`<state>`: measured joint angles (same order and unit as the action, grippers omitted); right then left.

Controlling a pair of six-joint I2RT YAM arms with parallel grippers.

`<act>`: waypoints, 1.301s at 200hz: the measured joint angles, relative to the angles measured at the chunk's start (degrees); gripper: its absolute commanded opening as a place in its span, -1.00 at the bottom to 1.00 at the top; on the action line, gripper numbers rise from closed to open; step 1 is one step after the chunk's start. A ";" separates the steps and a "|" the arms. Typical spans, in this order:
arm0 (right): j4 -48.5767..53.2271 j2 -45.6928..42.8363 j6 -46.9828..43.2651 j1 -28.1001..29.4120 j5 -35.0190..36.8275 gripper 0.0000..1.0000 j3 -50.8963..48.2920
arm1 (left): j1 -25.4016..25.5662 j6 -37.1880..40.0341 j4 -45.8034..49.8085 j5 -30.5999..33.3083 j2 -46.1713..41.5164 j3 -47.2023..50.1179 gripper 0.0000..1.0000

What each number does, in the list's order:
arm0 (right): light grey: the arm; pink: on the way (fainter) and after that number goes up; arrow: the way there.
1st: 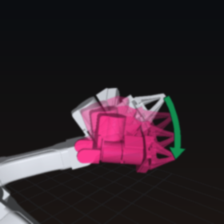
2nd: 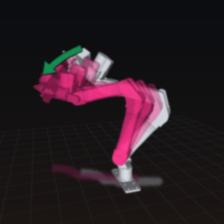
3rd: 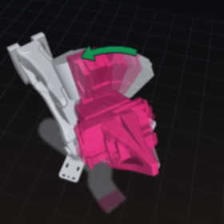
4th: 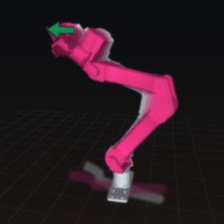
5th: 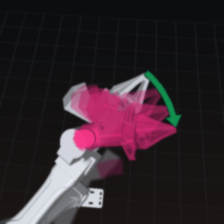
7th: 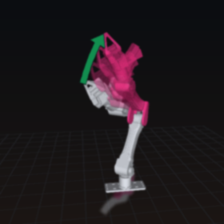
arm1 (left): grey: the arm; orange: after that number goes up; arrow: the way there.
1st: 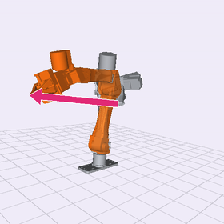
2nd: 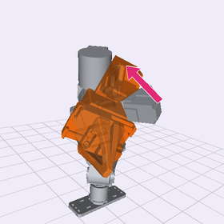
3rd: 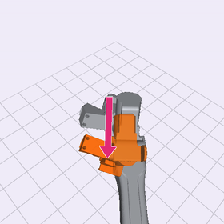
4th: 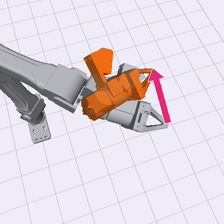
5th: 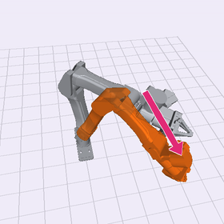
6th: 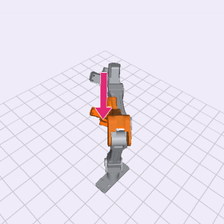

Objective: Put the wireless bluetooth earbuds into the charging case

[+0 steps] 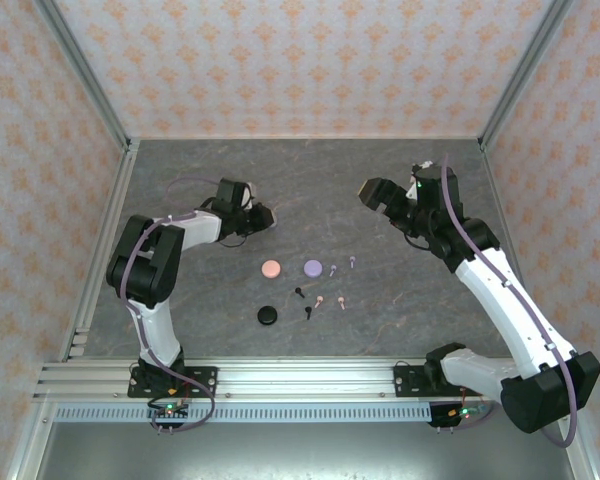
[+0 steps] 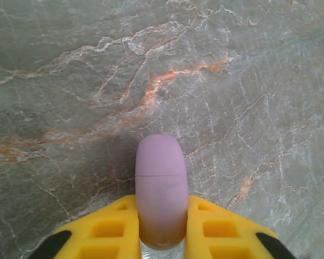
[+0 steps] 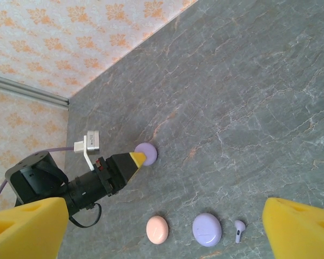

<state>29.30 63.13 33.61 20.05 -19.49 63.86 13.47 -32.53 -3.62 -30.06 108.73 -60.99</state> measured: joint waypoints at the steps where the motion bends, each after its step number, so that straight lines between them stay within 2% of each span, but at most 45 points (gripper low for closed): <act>1: 0.02 0.00 0.00 0.00 0.00 0.86 0.00 | -0.04 0.07 0.02 -0.02 0.00 -0.02 -0.39; 29: 2.56 0.02 -1.46 0.00 0.55 0.87 0.57 | -0.57 -0.33 0.85 0.07 0.07 -0.09 -0.14; 75: 10.01 0.04 -6.82 0.00 2.38 0.88 3.96 | -0.87 2.62 6.25 5.20 -3.56 0.00 0.00; 129: 16.68 4.87 -13.03 1.36 2.62 0.87 4.70 | -0.90 5.60 6.36 14.10 -24.09 5.40 0.08; 149: 18.53 9.31 -15.91 5.38 3.91 0.86 5.55 | -0.90 6.16 5.97 17.86 -32.37 9.05 0.17; 169: 19.45 13.75 -19.15 10.01 5.18 0.84 6.78 | -0.90 7.06 6.01 21.31 -39.32 12.11 0.38; 195: 20.02 19.69 -25.35 15.19 6.27 0.83 8.87 | -0.90 7.30 6.40 25.16 -47.30 15.04 0.58; 225: 20.63 26.62 -37.40 18.75 5.66 0.84 12.17 | -0.90 7.54 7.32 26.45 -52.02 16.11 0.60; 260: 22.95 33.29 -54.51 19.71 4.04 0.86 16.17 | -0.90 7.58 8.57 26.53 -52.89 16.13 0.61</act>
<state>52.25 96.42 -20.91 39.77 -15.44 80.03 12.58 -24.95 4.95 -3.53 55.83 -44.86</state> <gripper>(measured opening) 0.928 0.801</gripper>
